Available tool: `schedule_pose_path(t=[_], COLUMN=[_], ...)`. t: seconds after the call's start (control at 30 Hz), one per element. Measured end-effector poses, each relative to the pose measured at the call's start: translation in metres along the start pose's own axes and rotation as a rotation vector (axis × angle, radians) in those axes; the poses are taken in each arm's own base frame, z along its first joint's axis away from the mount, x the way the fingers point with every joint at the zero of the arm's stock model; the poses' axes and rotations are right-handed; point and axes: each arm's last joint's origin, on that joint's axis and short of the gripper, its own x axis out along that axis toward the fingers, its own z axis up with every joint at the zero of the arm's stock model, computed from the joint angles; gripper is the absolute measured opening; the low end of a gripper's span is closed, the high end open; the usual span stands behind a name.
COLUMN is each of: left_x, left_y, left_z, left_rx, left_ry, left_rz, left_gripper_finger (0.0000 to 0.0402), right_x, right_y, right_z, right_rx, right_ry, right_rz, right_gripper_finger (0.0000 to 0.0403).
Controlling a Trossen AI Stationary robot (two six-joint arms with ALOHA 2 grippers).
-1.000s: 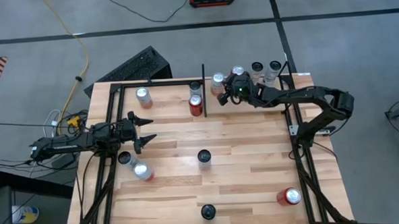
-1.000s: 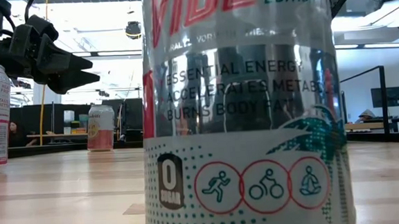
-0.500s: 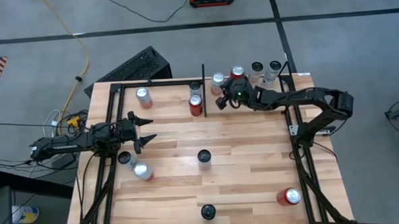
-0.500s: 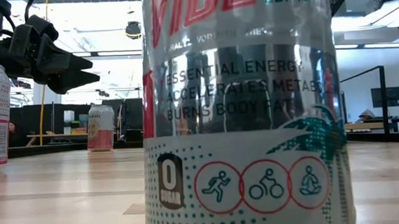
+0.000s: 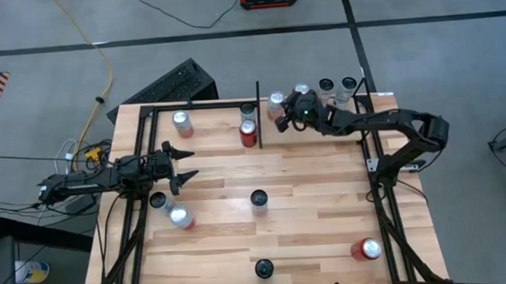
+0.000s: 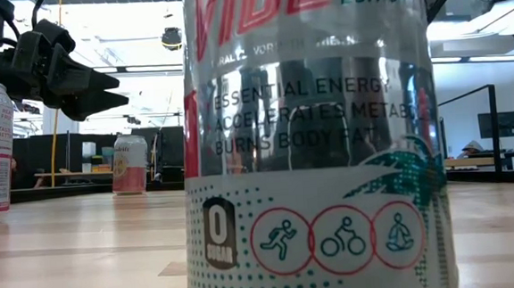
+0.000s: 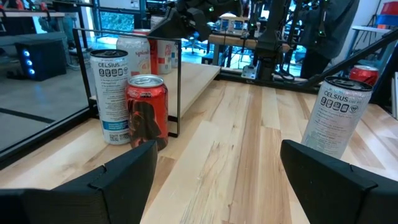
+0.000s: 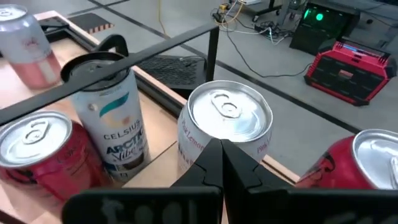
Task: Place canned beverage on shelf
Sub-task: Put the white soda can on the shelf
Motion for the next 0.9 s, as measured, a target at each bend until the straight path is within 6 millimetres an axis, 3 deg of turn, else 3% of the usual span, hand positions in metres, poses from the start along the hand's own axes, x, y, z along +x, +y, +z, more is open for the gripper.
schedule_pose_path(t=[0.13,0.4,0.73,0.9], left_x=[0.0,0.0,0.0,0.0], left_y=[0.0,0.0,0.0,0.0], left_z=[0.0,0.0,0.0,0.0], left_rx=[0.0,0.0,0.0,0.0], left_ry=[0.0,0.0,0.0,0.0], left_rz=[0.0,0.0,0.0,0.0], left_gripper_finger=[0.0327,0.0327,0.0327,0.0327], right_x=[-0.002,-0.018,0.012,0.022], right_y=[0.002,0.027,0.03,0.032], right_z=[0.0,-0.001,-0.022,-0.021], right_rx=[-0.03,-0.073,-0.061,-0.103], right_ry=[-0.004,-0.008,0.044,0.053], right_rz=[-0.015,0.052,0.017,-0.02], right_gripper_finger=[0.0018,0.0018,0.0018,0.0018])
